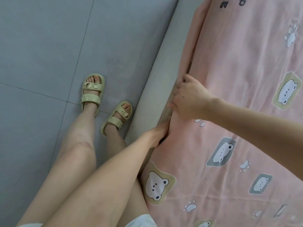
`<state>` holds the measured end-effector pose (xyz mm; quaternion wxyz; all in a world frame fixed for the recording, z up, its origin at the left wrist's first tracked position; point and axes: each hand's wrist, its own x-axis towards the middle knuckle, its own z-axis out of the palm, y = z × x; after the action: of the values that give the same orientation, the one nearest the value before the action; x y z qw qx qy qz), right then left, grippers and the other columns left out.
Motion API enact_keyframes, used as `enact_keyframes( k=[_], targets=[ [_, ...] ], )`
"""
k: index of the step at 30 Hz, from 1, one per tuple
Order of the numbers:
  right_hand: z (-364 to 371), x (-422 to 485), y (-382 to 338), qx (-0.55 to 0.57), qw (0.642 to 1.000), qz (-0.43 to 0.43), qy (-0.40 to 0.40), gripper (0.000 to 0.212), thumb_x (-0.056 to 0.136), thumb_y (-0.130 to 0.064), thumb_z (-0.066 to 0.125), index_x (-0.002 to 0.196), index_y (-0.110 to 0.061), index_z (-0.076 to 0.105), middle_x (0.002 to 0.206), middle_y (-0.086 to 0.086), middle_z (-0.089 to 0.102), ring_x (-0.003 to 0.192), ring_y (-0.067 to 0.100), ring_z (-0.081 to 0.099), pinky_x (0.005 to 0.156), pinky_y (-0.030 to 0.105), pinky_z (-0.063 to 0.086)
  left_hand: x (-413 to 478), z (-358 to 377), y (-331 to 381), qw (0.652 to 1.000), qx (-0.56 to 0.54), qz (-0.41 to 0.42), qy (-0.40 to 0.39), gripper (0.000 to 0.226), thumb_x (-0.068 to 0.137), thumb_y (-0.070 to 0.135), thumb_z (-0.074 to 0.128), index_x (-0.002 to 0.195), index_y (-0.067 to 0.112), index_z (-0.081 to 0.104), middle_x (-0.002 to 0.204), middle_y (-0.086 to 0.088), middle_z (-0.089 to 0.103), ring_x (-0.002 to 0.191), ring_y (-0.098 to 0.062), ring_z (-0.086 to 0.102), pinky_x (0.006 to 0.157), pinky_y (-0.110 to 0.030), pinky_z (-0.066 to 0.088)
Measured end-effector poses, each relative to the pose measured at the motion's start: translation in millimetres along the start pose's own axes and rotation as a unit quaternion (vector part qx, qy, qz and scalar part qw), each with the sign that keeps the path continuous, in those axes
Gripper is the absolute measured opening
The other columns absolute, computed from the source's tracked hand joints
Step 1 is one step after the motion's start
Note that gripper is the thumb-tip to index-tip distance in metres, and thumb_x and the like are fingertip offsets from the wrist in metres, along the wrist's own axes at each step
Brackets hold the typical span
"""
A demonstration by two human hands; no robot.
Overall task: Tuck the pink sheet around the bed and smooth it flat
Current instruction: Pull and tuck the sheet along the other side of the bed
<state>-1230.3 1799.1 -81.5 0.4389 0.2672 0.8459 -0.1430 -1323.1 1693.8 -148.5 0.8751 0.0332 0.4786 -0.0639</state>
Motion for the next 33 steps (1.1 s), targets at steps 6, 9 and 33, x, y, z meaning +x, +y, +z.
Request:
enact_keyframes(
  k=[6, 9, 33],
  targets=[
    [8.6, 15.2, 28.3, 0.006, 0.999, 0.041, -0.019, 0.057, 0.099, -0.044, 0.015, 0.081, -0.02, 0.063, 0.095, -0.003, 0.068, 0.085, 0.021, 0.056, 0.091, 0.035, 0.034, -1.7, -32.9, 11.0, 0.996, 0.081, 0.015, 0.033, 0.048, 0.096, 0.052, 0.031, 0.091, 0.014, 0.06, 0.082, -0.005, 0.06, 0.069, -0.019, 0.055, 0.069, -0.028, 0.046],
    [8.9, 38.4, 23.7, -0.031, 0.995, 0.036, -0.09, 0.054, 0.099, -0.044, 0.012, 0.096, -0.022, 0.062, 0.109, -0.002, 0.066, 0.098, 0.019, 0.056, 0.086, 0.034, 0.03, -6.6, -37.3, 12.1, 0.992, -0.05, 0.099, 0.062, 0.037, 0.099, 0.036, 0.038, 0.104, 0.007, 0.061, 0.097, -0.01, 0.063, 0.087, -0.022, 0.058, 0.091, -0.036, 0.049],
    [-10.0, -15.5, 144.4, 0.061, 0.969, 0.165, 0.172, 0.033, 0.094, -0.025, 0.036, 0.099, -0.01, 0.064, 0.105, 0.004, 0.064, 0.115, 0.024, 0.052, 0.108, 0.04, 0.025, -12.0, 3.8, 160.5, 0.981, 0.074, 0.175, 0.036, 0.034, 0.1, 0.031, 0.031, 0.081, 0.02, 0.057, 0.08, 0.004, 0.056, 0.082, -0.018, 0.052, 0.08, -0.028, 0.039]
  ],
)
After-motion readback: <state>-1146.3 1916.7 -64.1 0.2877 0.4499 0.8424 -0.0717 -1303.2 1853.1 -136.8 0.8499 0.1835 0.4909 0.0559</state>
